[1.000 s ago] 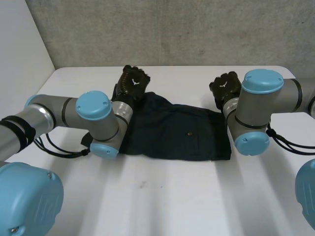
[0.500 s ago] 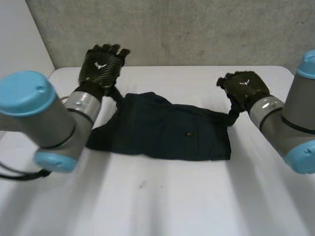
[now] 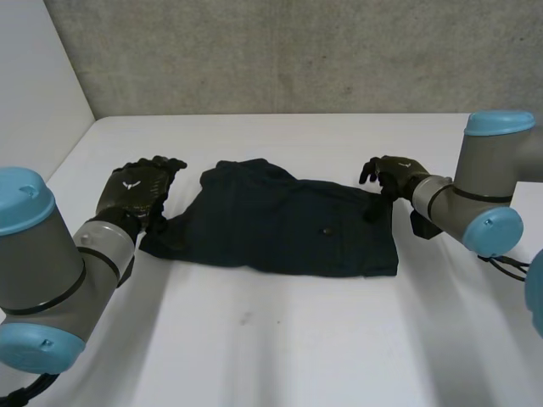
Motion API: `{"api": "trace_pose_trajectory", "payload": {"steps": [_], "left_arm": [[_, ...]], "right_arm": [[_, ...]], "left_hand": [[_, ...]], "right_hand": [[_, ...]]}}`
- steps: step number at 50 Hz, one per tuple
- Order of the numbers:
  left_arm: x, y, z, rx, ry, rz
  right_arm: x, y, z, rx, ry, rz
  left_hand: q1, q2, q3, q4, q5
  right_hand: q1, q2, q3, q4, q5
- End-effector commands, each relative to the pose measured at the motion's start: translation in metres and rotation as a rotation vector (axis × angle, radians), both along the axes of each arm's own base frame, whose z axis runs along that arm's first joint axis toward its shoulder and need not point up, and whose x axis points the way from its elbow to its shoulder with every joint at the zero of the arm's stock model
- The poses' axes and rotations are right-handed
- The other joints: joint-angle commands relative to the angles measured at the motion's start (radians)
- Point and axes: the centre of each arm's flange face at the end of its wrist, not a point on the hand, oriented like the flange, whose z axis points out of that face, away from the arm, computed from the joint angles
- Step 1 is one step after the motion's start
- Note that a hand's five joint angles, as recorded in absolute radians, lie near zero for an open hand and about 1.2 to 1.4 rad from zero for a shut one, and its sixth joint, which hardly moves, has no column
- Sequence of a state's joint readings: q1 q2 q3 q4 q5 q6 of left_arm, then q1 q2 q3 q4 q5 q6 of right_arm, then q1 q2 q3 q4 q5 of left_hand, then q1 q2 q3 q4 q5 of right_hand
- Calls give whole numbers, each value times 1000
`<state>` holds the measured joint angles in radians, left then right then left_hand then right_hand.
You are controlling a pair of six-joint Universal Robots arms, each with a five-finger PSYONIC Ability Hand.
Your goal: Fold the shorts.
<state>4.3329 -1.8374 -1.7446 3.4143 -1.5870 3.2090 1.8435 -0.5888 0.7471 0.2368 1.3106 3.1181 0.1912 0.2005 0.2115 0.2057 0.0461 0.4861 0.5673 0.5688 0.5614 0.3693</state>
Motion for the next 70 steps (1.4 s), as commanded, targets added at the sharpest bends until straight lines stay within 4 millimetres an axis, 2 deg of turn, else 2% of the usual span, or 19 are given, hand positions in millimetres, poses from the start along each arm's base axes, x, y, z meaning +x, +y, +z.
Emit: {"api": "trace_pose_trajectory", "payload": {"steps": [1,2,13,20,24,25,27,30,35,37,40,43,47,50,56,62,64,67,70], "left_arm": [[-1,2,1,-14,4,-5],[-1,2,1,-17,5,-5],[-1,1,1,-26,7,-2],[0,2,-2,-19,4,-2],[0,4,-3,-13,1,-4],[0,5,-3,-13,1,-5],[0,4,-4,-12,1,-4],[0,5,-4,-10,0,-4],[1,6,-1,-17,3,-4],[1,7,1,-23,5,-4],[2,9,2,-26,7,-4],[3,11,6,-34,10,-5],[2,15,7,-39,12,-11],[2,18,8,-41,13,-16],[-4,24,5,-53,19,-41],[-6,26,5,-58,21,-50],[-7,26,4,-57,21,-50],[-6,26,4,-57,21,-48],[-6,26,5,-58,21,-48]], "right_arm": [[2,-7,-13,-18,31,11],[2,-8,-13,-24,40,11],[-11,-21,2,-183,190,-115],[-12,-27,5,-236,193,-139],[-10,-25,5,-234,195,-136],[-9,-23,9,-237,194,-135],[-9,-21,16,-244,191,-137],[-11,-11,30,-243,190,-130],[-21,14,62,-260,191,-133],[-26,32,79,-277,189,-126],[-31,58,85,-264,220,-81],[-34,78,75,-230,264,-31],[-37,102,41,-148,303,33],[-38,106,29,-153,302,41],[-40,93,-6,-216,298,15],[-43,77,-20,-245,324,5],[-43,73,-26,-245,346,9],[-49,65,-28,-248,361,-11],[-55,60,-24,-251,366,-32]], "left_hand": [[11,1,-10,-4,-19],[11,1,-10,-4,-19],[11,1,-10,-4,-19],[11,1,-10,-4,-19],[8,-2,-13,-7,-22],[8,-2,-13,-7,-22],[8,-2,-13,-7,-22],[8,-2,-13,-7,-22],[8,-2,-13,-7,-22],[8,-2,-13,-7,-22],[5,-5,-16,-10,-25],[5,-5,-16,-10,-25],[5,-5,-16,-10,-25],[5,-5,-16,-10,-25],[5,-5,-16,-10,-25],[2,-8,-19,-13,-28],[2,-8,-19,-13,-28],[-1,-11,-21,-16,-31],[-4,-13,-24,-19,-34]], "right_hand": [[782,701,699,707,724],[909,828,826,834,851],[910,829,827,835,852],[910,829,827,835,852],[472,391,390,397,415],[105,23,22,29,47],[-145,-226,-227,-220,-202],[-312,-393,-394,-387,-369],[-312,-393,-394,-387,-369],[-287,-368,-369,-362,-344],[-211,-292,-293,-286,-268],[-169,-251,-252,-245,-227],[-58,-139,-141,-133,-116],[-31,-112,-114,-106,-89],[71,-10,-11,-4,14],[230,149,147,155,172],[414,333,331,339,356],[909,828,827,834,851],[910,829,827,835,852]]}}
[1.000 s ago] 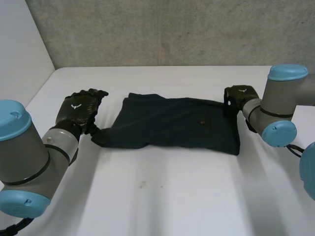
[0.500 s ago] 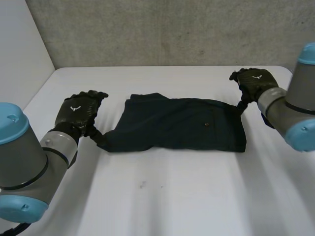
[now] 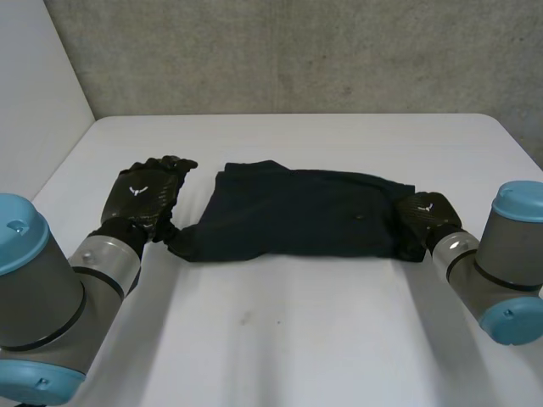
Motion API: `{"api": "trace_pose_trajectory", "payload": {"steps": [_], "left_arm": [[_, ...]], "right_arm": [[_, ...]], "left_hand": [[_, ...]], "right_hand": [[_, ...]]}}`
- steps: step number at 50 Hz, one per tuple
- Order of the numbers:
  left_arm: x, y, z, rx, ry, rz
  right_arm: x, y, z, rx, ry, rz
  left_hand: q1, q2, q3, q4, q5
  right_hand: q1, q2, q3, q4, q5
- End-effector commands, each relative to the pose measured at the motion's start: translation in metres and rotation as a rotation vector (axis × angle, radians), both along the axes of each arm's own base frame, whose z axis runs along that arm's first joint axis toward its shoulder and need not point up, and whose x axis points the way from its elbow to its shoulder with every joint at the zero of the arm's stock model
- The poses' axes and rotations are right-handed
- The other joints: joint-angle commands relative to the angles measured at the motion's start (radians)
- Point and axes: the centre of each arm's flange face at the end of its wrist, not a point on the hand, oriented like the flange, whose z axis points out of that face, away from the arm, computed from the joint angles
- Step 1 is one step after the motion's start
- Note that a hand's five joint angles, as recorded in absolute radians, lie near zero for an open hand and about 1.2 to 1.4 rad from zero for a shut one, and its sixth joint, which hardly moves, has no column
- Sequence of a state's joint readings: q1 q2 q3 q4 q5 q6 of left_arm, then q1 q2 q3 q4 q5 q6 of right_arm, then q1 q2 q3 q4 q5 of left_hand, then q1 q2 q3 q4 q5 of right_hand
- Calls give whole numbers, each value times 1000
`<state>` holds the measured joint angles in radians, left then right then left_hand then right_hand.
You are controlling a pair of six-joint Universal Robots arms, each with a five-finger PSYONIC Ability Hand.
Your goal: Fold the shorts.
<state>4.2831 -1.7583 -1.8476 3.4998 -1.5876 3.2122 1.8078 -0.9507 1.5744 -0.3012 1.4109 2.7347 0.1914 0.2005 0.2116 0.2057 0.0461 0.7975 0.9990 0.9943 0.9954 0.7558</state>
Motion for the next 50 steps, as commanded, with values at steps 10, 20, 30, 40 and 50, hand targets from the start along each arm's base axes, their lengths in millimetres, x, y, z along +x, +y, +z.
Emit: {"api": "trace_pose_trajectory", "payload": {"steps": [10,20,30,40,50], "left_arm": [[1,0,3,-9,4,3],[1,1,11,-32,15,4],[1,0,21,-64,27,3],[-6,-13,53,-160,73,4],[-51,-24,66,-192,100,-92]], "right_arm": [[-50,-21,37,-11,105,-114],[-47,-33,97,-279,451,-11],[94,50,100,-467,378,543],[128,133,50,-336,352,955],[96,74,118,-169,-61,587]], "left_hand": [[-4,-13,-24,-19,-34],[-4,-13,-24,-19,-34],[-4,-13,-24,-19,-34],[-7,-16,-27,-22,-36],[7,-2,-13,-7,-22]], "right_hand": [[599,397,402,401,466],[599,397,402,401,466],[599,397,402,401,466],[390,189,193,192,257],[-623,-824,-820,-821,-756]]}}
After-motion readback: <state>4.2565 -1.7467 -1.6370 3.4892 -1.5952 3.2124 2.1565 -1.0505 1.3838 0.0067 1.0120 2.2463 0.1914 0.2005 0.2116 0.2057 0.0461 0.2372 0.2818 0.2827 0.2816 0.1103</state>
